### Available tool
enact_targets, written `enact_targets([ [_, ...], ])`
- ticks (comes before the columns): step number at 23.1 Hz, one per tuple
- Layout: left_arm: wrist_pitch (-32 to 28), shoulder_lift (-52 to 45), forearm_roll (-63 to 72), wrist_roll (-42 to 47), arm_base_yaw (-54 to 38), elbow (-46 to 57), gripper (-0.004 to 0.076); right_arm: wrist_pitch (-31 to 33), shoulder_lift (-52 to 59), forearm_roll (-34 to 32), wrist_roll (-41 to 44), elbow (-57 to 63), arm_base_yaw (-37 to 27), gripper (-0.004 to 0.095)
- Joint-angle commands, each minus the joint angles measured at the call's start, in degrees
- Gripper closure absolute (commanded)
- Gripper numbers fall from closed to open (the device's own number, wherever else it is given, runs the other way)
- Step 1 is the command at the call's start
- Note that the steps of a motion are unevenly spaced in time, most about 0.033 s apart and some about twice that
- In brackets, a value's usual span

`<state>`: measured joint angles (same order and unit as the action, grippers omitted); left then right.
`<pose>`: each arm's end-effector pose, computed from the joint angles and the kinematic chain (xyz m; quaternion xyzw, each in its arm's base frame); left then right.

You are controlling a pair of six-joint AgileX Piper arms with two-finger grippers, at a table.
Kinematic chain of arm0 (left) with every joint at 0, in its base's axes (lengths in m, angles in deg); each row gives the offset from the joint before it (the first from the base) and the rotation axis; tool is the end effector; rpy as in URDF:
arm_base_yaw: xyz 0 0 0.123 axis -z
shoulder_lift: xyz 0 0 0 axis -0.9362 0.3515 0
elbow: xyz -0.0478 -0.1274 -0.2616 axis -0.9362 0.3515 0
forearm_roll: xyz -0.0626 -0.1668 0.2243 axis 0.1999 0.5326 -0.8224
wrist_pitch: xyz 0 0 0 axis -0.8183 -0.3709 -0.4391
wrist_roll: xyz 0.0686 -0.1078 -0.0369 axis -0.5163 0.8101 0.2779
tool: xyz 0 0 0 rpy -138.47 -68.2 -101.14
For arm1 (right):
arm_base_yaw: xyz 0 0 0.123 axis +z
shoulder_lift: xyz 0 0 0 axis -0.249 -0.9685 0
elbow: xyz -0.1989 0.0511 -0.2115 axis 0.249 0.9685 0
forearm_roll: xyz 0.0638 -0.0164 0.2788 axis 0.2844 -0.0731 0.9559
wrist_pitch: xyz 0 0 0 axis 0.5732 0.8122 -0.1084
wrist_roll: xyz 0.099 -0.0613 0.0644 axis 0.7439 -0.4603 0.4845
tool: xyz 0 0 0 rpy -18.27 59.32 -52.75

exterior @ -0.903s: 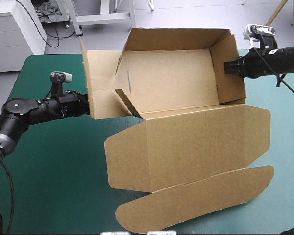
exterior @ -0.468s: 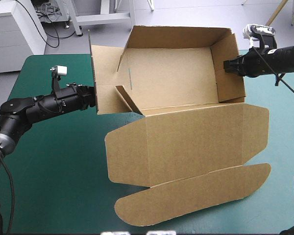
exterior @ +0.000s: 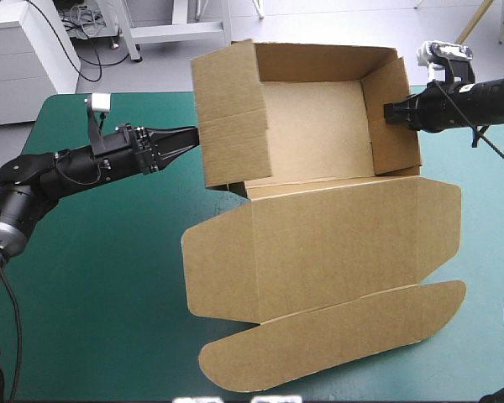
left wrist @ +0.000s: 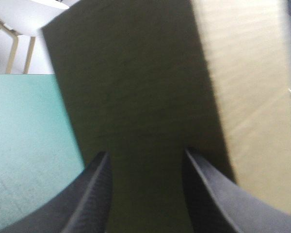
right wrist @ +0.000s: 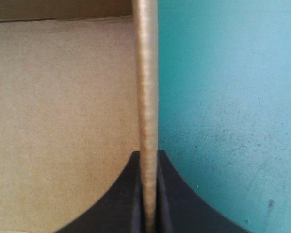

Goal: Fold the box

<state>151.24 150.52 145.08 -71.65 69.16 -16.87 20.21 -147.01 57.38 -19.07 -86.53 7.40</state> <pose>0.3284 -0.1206 0.3932 0.1555 0.6858 -0.5716 0.4228 0.4134 0.0201 0.4086 -0.0884 0.8980 0.2172 0.3722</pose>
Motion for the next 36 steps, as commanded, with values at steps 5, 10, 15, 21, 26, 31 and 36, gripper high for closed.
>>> enact_targets([
  [5,-0.6,-1.8,-6.2,8.4,3.5,-12.0,0.0286,-3.0,2.3,3.7,0.1,-1.8,-0.5,0.0927],
  [10,-1.1,-1.8,-8.9,11.6,3.5,-15.5,0.0258,-3.0,2.3,3.7,0.1,-1.8,-0.5,0.0927],
  [15,-2.8,-1.8,-13.6,15.4,6.2,-21.2,0.0258,-3.0,2.3,3.7,0.1,-1.8,-0.5,0.0927],
  [21,-7.7,-1.8,-28.6,24.3,14.6,-31.3,0.0258,-3.1,2.3,3.7,0.2,-1.8,-0.5,0.0927],
  [26,-7.9,-1.8,-30.6,25.9,16.1,-33.6,0.0258,-3.1,2.3,3.7,0.5,-1.8,-0.5,0.0927],
  [31,-7.4,-1.8,-31.0,27.8,16.2,-36.6,0.0258,-3.1,2.3,3.7,0.5,-1.8,-0.5,0.0927],
  [36,-3.7,-1.8,-35.0,31.2,16.3,-43.2,0.0273,-3.8,2.3,3.7,1.8,-1.8,-0.5,0.0927],
])
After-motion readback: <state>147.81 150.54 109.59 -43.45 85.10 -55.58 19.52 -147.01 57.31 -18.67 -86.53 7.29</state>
